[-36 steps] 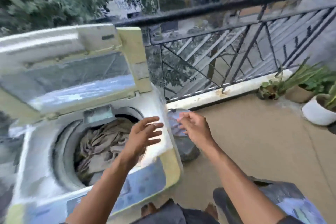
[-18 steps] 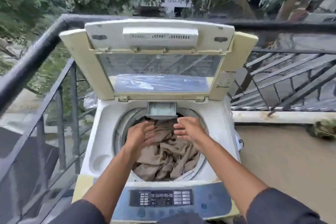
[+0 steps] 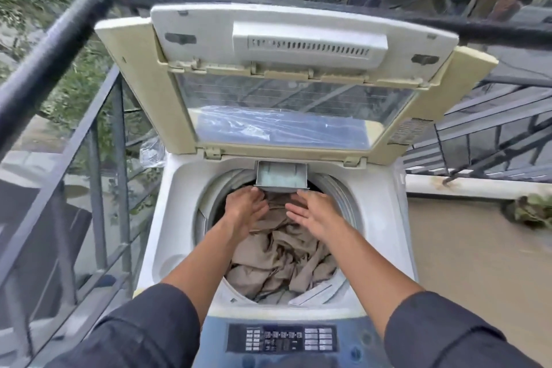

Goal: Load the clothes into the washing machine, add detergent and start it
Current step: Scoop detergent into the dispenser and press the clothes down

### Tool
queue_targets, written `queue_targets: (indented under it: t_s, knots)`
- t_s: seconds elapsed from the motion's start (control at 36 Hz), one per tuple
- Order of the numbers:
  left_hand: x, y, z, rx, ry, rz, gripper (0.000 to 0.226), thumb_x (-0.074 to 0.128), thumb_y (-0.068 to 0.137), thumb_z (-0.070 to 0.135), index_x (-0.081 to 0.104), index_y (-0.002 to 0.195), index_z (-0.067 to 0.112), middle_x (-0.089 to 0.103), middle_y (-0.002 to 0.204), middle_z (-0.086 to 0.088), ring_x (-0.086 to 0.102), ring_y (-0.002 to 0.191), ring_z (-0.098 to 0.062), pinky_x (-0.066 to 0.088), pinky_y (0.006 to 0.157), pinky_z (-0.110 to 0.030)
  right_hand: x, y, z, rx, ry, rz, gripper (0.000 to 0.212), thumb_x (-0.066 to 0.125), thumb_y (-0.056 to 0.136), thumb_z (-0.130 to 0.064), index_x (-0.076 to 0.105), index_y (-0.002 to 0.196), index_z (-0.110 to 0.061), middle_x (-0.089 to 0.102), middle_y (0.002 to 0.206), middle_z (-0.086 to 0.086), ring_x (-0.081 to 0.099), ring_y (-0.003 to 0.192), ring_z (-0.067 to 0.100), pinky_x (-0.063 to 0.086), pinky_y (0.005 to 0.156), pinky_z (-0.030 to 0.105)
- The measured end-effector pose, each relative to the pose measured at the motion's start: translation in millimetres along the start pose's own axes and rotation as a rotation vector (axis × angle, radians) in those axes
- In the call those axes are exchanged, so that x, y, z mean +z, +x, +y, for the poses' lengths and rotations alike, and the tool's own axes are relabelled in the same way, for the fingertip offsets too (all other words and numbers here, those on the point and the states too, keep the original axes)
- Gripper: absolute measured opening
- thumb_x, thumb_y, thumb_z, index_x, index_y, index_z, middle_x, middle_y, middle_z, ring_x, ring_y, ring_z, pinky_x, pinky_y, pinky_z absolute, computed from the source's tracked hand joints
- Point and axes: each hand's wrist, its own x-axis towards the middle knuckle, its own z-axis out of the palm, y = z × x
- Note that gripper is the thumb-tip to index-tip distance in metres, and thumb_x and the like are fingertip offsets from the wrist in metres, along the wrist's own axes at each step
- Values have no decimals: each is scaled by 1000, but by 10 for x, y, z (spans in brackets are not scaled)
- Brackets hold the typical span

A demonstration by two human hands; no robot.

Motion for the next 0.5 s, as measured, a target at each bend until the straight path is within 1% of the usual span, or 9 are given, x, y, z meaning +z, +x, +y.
queue_targets:
  t_s: [0.06, 0.11, 0.17, 0.19, 0.25, 0.31, 0.36, 0.44, 0.5]
  knots:
    - [28, 27, -20, 28, 10, 28, 38, 57, 107, 10, 53, 143, -3, 68, 132, -26, 68, 114, -35, 59, 89, -37, 6, 16, 13, -12, 1, 19, 37, 57, 105, -10, 48, 140, -4, 66, 131, 15, 71, 97, 32, 59, 76, 43]
    - [47, 59, -50, 51, 15, 61, 41, 61, 105, 8, 52, 144, -3, 69, 130, -27, 69, 116, -34, 58, 94, -39, -5, 54, 35, -27, -5, 30, 34, 59, 104, -10, 51, 136, -4, 68, 127, 15, 72, 97, 31, 60, 82, 45]
    - [62, 80, -76, 57, 5, 73, 43, 63, 104, 8, 52, 144, -4, 69, 127, -26, 70, 117, -34, 57, 96, -38, -19, 79, 54, -42, -12, 30, 29, 60, 103, -10, 54, 131, -4, 69, 124, 15, 72, 98, 31, 60, 90, 47]
    - [67, 96, -86, 59, -5, 76, 43, 63, 104, 8, 52, 144, -4, 70, 126, -25, 70, 117, -34, 57, 96, -37, -28, 89, 58, -50, -11, 31, 28, 61, 103, -10, 56, 129, -4, 70, 122, 15, 73, 99, 31, 60, 91, 47]
    - [72, 119, -92, 64, -36, 82, 39, 63, 104, 7, 54, 140, -5, 71, 117, -22, 72, 108, -29, 59, 93, -35, -40, 99, 53, -73, -8, 29, 29, 63, 102, -12, 59, 129, -4, 72, 121, 15, 73, 102, 32, 61, 89, 45]
    - [92, 129, -66, 62, -75, 84, 32, 63, 104, 6, 57, 134, -3, 71, 104, -17, 72, 95, -23, 60, 89, -32, -44, 105, 37, -95, -5, 21, 30, 64, 102, -14, 61, 130, -3, 72, 122, 14, 72, 109, 34, 60, 91, 45]
    - [115, 162, -46, 63, -96, 84, 31, 64, 103, 5, 58, 132, -3, 70, 99, -16, 71, 91, -22, 61, 92, -34, -38, 117, 17, -109, 7, 18, 30, 65, 102, -15, 61, 129, -3, 72, 123, 14, 72, 112, 34, 59, 96, 47]
    - [148, 209, -16, 75, -104, 84, 33, 65, 103, 7, 58, 133, -4, 72, 103, -17, 73, 95, -25, 59, 99, -37, -15, 145, -13, -128, 23, 33, 28, 67, 101, -15, 63, 125, -3, 73, 121, 16, 73, 108, 34, 60, 94, 48]
    - [159, 231, 3, 83, -113, 91, 37, 67, 102, 9, 57, 135, -6, 72, 116, -23, 73, 107, -29, 58, 100, -37, -1, 173, -31, -138, 37, 43, 26, 69, 99, -15, 64, 121, -3, 74, 119, 17, 75, 103, 34, 62, 87, 46]
